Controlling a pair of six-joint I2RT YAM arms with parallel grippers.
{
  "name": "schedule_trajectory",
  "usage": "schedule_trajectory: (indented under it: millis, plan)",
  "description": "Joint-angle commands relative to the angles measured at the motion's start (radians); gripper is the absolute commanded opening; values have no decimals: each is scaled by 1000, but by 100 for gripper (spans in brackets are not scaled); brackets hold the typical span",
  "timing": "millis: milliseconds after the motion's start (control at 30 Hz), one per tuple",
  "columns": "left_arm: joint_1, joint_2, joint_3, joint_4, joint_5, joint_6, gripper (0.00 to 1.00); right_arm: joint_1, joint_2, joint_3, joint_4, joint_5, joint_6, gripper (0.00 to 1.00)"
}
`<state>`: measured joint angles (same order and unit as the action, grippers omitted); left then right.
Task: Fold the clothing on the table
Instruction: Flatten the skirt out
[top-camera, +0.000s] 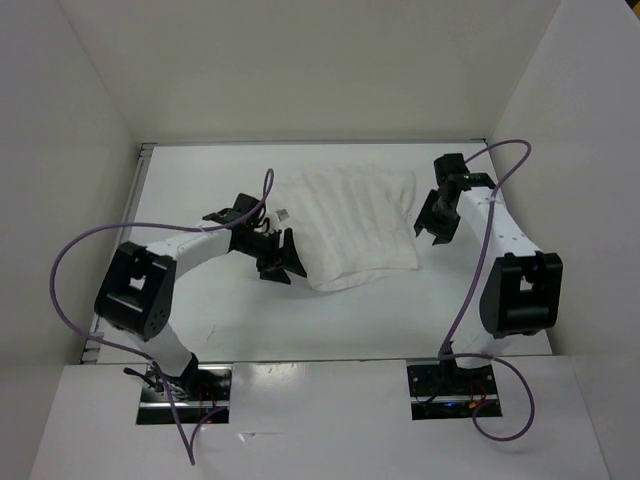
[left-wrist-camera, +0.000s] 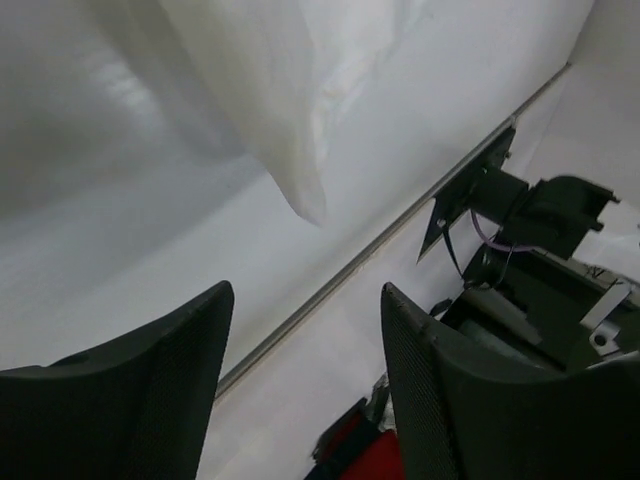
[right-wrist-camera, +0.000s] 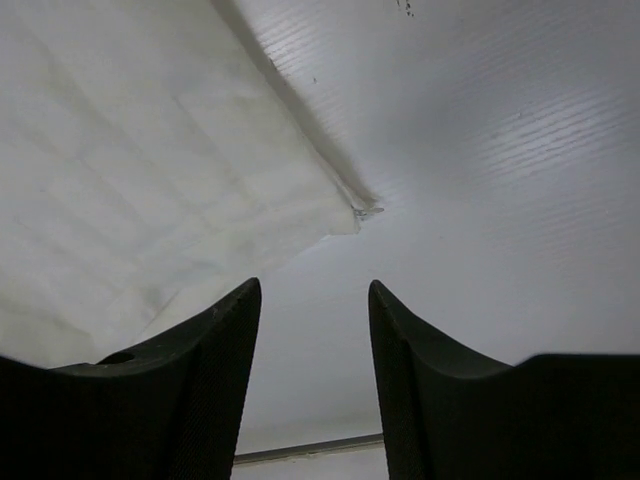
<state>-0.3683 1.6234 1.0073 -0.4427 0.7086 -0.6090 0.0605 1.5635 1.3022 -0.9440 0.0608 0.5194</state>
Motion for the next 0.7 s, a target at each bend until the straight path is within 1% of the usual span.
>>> schedule_trajectory:
  millis: [0,33,100,233,300,467,600,667]
  plan:
    - [0,116,10,107,25,-83,66,-1,56,-1,21,24,-44,54]
    - [0,162,22,107,14,-83,62,-1,66,11,21,24,-44,54]
    - [0,223,54,116,5,-92,62,-1,66,20,30,24,-44,54]
    - [-11,280,86,157,-18,-147,62,-1,66,31,39,34,-53,54]
    - [-20,299,96,193,-18,-182,62,-1,92,31,48,34,-53,54]
    - [-29,351,114,226,-18,-207,62,-1,134,-26,80,1,-53,54]
    - [-38,360,114,210,-6,-198,50,-1,145,-47,90,-9,-53,54]
    - [-38,316,114,173,-17,-189,42,-1,145,-47,90,1,-53,54]
